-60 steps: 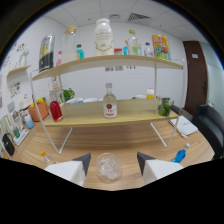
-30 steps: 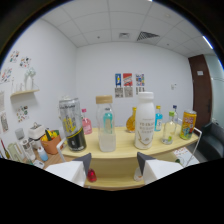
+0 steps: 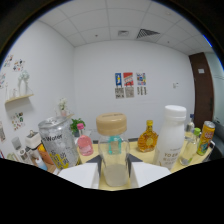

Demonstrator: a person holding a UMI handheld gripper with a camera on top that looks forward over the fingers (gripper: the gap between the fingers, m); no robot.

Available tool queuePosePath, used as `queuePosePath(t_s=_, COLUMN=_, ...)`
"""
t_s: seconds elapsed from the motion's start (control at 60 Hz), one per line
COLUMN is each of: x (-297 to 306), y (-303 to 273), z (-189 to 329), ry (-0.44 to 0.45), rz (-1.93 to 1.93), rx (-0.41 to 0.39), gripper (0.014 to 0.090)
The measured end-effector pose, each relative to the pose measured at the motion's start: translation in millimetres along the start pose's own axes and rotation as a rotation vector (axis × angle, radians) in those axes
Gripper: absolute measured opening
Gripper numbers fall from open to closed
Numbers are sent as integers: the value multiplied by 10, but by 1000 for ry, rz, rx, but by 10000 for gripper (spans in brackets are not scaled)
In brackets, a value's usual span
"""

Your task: Make me a cup of Mount Fuji.

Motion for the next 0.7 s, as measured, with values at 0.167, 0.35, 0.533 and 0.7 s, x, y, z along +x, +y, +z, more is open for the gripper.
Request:
queuePosePath(t_s=0.167, x=-8, y=-3, z=-44, ry=2, rz=-19, rx=-4, gripper=398)
queuePosePath(t_s=0.35, x=-37, y=-119, z=-348, ry=-15, rz=-63, rx=46, gripper=375)
queuePosePath(t_s=0.533, x=36, y=295, z=-731, ry=-29, rz=-38, rx=38, gripper=375)
queuePosePath(t_s=0.7, x=128, y=1288, z=-846, ry=-7, rz=25, rx=-61, gripper=372)
